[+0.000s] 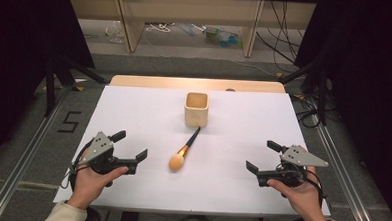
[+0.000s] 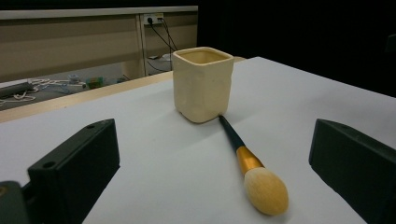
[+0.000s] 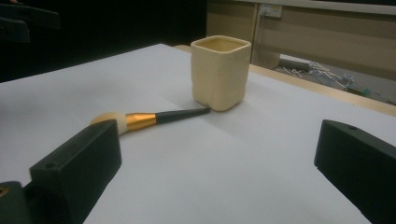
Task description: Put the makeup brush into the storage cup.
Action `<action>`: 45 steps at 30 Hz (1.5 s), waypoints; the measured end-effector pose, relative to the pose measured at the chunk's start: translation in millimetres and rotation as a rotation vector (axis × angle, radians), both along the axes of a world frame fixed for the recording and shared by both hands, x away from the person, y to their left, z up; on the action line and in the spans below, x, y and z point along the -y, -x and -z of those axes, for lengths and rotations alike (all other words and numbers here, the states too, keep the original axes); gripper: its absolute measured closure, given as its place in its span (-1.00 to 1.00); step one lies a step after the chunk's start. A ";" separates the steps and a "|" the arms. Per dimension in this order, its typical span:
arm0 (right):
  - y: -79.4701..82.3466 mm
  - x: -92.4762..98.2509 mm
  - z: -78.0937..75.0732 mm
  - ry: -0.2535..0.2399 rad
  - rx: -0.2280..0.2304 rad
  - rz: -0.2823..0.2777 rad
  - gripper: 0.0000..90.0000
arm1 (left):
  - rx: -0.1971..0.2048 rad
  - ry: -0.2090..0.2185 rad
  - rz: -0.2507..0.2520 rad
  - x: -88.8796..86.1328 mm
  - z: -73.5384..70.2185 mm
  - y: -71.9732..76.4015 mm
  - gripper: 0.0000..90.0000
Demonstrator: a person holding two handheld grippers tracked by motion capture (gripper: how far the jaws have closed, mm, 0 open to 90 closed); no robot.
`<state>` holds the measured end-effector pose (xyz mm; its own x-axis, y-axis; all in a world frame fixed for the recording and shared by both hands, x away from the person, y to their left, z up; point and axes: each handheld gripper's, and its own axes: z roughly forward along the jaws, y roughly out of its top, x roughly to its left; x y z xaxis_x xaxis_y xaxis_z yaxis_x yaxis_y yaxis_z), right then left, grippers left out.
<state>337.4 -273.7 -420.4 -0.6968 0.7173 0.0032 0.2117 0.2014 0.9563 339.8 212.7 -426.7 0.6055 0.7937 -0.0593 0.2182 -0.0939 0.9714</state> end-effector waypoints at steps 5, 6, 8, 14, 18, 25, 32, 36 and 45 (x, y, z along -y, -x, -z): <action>0.6 0.0 -0.2 0.013 0.003 0.010 -0.95 | 0.016 -0.014 -0.014 1.8 -2.4 1.4 -1.00; 0.3 -0.6 0.2 0.018 0.011 0.009 -0.95 | 0.017 -0.015 -0.013 2.8 -3.1 0.8 -1.00; -0.4 -1.0 0.6 0.018 0.019 0.000 -0.95 | 0.018 -0.014 -0.005 4.1 -3.3 -0.1 -1.00; -0.3 -1.6 0.5 0.031 0.016 0.005 -0.94 | 0.015 -0.022 0.026 15.6 -7.1 -11.3 -0.99; 0.0 -1.1 0.3 0.029 0.009 0.002 -0.94 | 0.006 -0.039 0.047 27.2 -7.3 -21.6 -0.99; -0.3 -2.1 1.4 -0.006 -0.011 -0.006 -0.94 | 0.004 -0.050 0.085 48.1 -5.7 -40.4 -0.99; -1.1 -0.8 1.1 0.012 0.006 0.004 -0.94 | 0.009 -0.063 0.098 61.1 -4.6 -49.6 -0.97; -1.0 -0.4 0.8 0.016 0.009 0.007 -0.95 | -0.001 -0.084 0.104 67.2 -5.8 -55.2 -0.96; -1.3 0.0 1.2 0.014 -0.005 0.004 -0.95 | -0.024 -0.097 0.121 82.5 -4.8 -70.2 -0.93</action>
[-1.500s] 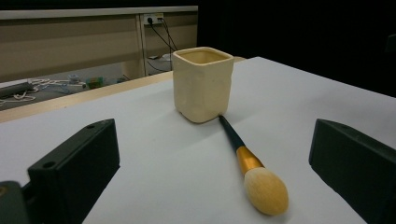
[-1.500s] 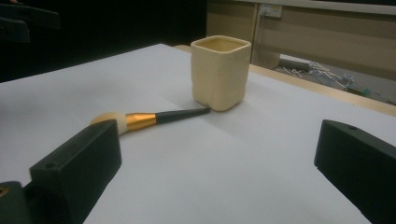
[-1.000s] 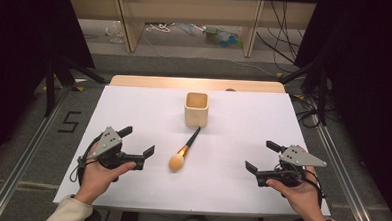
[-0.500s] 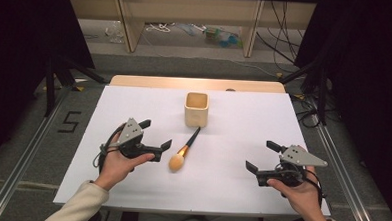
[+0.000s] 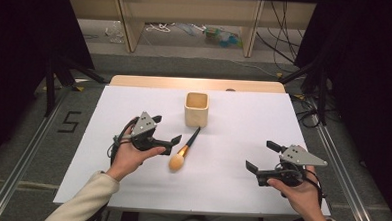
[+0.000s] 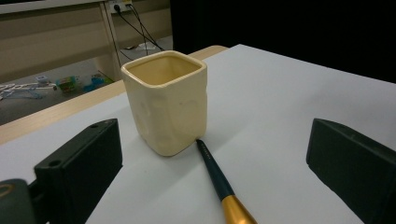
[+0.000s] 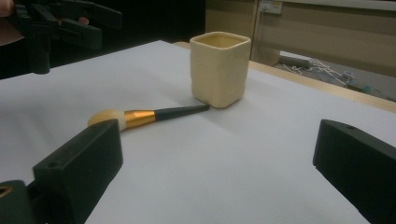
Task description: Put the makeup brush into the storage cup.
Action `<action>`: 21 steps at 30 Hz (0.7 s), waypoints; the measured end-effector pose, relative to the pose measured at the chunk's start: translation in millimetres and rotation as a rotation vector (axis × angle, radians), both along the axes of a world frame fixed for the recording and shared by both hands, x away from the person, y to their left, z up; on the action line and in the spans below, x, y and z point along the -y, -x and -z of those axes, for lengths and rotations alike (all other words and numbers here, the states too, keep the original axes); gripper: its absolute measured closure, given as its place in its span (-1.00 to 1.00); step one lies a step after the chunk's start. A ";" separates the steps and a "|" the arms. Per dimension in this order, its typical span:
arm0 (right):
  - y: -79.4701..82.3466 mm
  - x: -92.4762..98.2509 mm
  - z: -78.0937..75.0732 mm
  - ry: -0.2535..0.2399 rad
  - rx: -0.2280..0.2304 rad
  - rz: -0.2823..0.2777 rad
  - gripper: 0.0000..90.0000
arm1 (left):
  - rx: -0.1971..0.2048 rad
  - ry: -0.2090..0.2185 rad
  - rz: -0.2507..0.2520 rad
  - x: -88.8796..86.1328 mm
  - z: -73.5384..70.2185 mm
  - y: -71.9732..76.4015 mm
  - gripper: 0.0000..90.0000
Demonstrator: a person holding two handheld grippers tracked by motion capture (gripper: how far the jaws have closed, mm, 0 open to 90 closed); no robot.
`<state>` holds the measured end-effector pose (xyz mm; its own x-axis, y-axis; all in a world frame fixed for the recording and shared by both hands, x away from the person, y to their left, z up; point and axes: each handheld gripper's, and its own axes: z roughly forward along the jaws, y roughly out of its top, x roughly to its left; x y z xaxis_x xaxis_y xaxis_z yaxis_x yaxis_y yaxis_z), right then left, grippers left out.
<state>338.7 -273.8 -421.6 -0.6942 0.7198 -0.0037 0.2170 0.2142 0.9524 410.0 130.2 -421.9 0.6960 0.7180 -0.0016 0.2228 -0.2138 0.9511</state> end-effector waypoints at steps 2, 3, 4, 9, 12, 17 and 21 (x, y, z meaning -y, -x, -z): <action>0.1 -0.2 0.0 0.000 -0.001 0.000 -0.95 | -0.008 -0.003 0.004 2.1 0.9 -1.3 -0.93; -0.4 -0.5 0.2 -0.002 0.005 -0.001 -0.95 | -0.010 -0.013 0.008 3.9 1.5 -2.5 -0.92; -0.3 -0.5 0.1 -0.002 0.005 -0.001 -0.95 | -0.017 -0.024 0.011 6.3 2.4 -3.6 -0.92; 0.0 -1.4 1.1 -0.024 -0.013 -0.010 -0.96 | -0.047 -0.055 0.017 14.3 4.7 -6.8 -0.90; -0.1 -1.4 1.2 -0.023 -0.016 -0.010 -0.96 | -0.049 -0.057 0.024 18.6 4.9 -8.5 -0.90; 0.7 1.3 -0.9 0.019 -0.021 -0.001 -0.96 | -0.049 -0.062 0.027 21.8 4.9 -11.8 -0.90; -1.2 0.1 0.8 -0.002 0.003 -0.005 -0.96 | -0.044 -0.068 0.035 25.6 4.0 -15.8 -0.90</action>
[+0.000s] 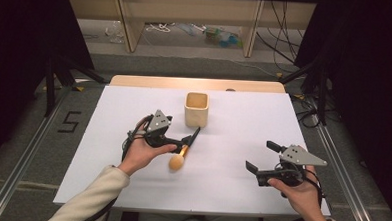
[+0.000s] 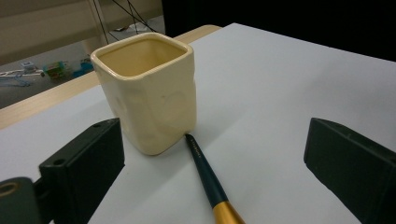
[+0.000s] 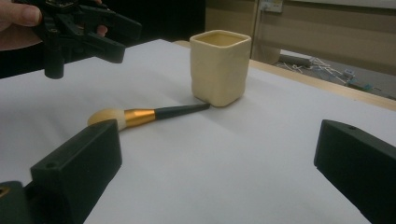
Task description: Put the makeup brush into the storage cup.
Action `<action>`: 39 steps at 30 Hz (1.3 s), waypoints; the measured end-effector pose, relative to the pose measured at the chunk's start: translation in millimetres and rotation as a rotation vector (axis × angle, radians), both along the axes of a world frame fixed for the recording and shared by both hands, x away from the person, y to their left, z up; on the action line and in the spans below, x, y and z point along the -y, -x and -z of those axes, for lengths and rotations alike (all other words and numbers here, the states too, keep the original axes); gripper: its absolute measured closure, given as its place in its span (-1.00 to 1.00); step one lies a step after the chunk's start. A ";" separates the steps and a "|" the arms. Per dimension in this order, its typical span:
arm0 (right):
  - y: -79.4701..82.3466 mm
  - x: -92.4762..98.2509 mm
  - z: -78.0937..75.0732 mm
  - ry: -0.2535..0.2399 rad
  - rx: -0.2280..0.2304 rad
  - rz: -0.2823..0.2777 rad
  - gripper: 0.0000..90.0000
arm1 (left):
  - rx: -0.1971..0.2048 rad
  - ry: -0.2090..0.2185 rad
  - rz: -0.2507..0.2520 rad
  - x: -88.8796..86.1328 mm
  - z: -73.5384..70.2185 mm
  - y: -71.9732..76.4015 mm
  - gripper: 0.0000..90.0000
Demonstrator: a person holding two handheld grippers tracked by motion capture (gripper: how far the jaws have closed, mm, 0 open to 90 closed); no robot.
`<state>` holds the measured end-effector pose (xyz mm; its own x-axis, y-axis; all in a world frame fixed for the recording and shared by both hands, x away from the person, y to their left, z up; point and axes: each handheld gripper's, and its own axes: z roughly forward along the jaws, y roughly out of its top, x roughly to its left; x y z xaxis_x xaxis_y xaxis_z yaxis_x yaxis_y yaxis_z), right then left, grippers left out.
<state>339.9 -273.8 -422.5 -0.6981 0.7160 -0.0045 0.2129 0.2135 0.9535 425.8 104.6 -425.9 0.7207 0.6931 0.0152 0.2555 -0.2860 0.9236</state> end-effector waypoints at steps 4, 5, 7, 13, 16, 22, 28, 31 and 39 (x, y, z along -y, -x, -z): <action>0.0 0.0 0.1 -0.001 0.000 0.003 -0.96 | 0.010 0.010 0.005 4.1 -0.9 -4.0 -0.90; -0.1 0.1 0.2 0.000 -0.002 0.003 -0.96 | 0.015 0.009 0.009 5.3 -1.1 -5.3 -0.90; -0.1 0.1 0.2 -0.001 -0.002 0.003 -0.96 | 0.016 0.021 0.004 7.7 -0.8 -6.5 -0.90; 0.0 -1.1 1.3 -0.021 -0.026 -0.005 -0.96 | 0.041 0.049 0.014 13.9 0.8 -10.7 -0.90; -1.5 -0.2 1.6 -0.014 0.001 -0.002 -0.96 | 0.054 0.064 0.020 18.2 2.1 -12.9 -0.90; -1.5 0.0 1.6 -0.014 -0.001 -0.001 -0.97 | 0.063 0.108 0.003 21.8 2.4 -15.0 -0.91; -1.1 0.5 1.2 -0.003 -0.007 0.003 -0.97 | 0.057 0.099 0.003 23.1 5.3 -17.0 -0.91; -1.2 0.5 1.4 -0.004 -0.010 0.001 -0.97 | 0.057 0.097 0.001 23.5 5.8 -17.3 -0.91; 0.0 0.1 1.5 -0.008 -0.038 0.004 -0.97 | 0.050 0.091 0.009 27.4 7.6 -17.7 -0.90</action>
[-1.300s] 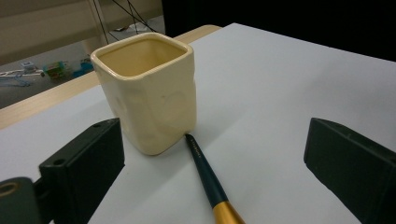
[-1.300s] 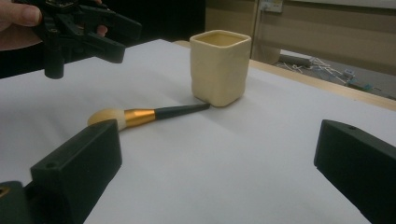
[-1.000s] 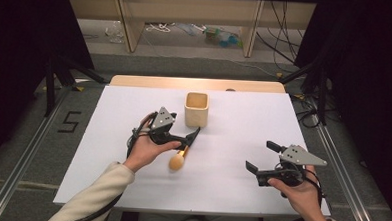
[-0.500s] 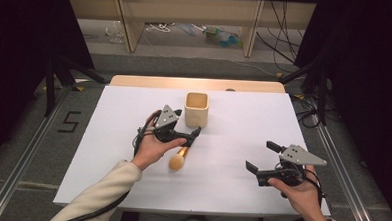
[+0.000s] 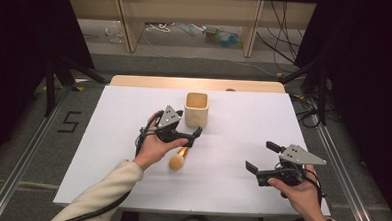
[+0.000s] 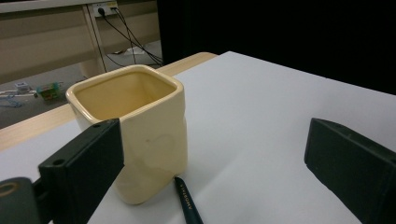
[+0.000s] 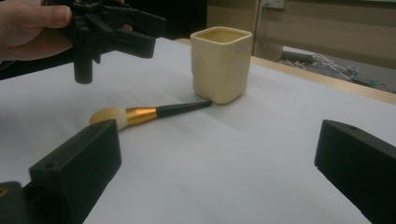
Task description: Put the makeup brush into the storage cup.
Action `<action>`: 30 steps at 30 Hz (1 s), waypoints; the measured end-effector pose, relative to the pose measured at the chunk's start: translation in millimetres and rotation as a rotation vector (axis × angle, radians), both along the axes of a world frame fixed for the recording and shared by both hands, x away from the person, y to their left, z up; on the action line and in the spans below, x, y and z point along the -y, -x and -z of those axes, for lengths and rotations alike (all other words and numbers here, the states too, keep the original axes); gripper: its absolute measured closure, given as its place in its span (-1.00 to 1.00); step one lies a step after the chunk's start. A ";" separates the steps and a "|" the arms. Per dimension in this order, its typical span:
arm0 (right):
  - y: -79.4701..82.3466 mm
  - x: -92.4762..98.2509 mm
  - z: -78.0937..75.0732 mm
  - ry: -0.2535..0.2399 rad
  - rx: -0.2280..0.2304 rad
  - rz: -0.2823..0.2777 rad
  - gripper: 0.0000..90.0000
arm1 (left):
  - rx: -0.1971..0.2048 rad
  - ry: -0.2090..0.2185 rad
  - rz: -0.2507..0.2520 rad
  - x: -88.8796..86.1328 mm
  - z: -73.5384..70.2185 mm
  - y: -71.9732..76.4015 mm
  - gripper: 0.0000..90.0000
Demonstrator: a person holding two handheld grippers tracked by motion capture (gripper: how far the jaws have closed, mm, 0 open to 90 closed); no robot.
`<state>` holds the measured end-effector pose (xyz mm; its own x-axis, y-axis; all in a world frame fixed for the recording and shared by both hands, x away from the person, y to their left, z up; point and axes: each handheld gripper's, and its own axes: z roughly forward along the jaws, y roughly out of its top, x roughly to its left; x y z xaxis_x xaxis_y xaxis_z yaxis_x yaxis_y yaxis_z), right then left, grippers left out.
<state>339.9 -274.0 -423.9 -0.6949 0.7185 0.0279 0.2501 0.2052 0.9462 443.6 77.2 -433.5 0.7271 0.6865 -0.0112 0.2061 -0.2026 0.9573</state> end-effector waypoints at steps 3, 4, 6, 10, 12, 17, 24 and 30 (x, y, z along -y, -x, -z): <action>0.1 0.0 0.0 0.001 0.000 -0.002 -0.97 | 0.007 -0.015 0.003 0.4 -0.1 0.4 -0.91; -0.2 -0.1 0.1 -0.006 -0.004 -0.008 -0.97 | 0.008 -0.016 0.002 0.5 -0.2 0.4 -0.91; -2.0 0.4 0.9 -0.006 0.026 -0.010 -0.97 | 0.007 -0.014 0.000 0.6 -0.2 0.2 -0.90; -1.9 0.3 0.8 -0.003 0.020 -0.011 -0.97 | 0.003 -0.019 -0.001 0.5 1.0 0.1 -0.90; -0.8 -0.5 0.7 -0.008 0.002 -0.013 -0.97 | 0.003 -0.019 0.001 0.8 1.3 0.2 -0.90; -0.5 -1.3 1.2 -0.014 -0.007 -0.013 -0.97 | 0.012 0.001 -0.003 3.4 1.0 -0.5 -0.90; -0.6 -0.7 0.8 -0.005 0.004 -0.012 -0.97 | 0.000 -0.005 0.011 9.5 4.6 -1.5 -0.89; -1.3 -0.5 1.0 0.004 0.019 -0.008 -0.97 | -0.043 -0.103 0.015 10.3 1.2 -5.4 -0.79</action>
<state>341.2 -273.4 -424.9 -0.7013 0.7128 0.0118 0.2305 0.2111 0.9499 449.0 66.9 -434.8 0.7376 0.6747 0.0270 0.2430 -0.3025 0.9217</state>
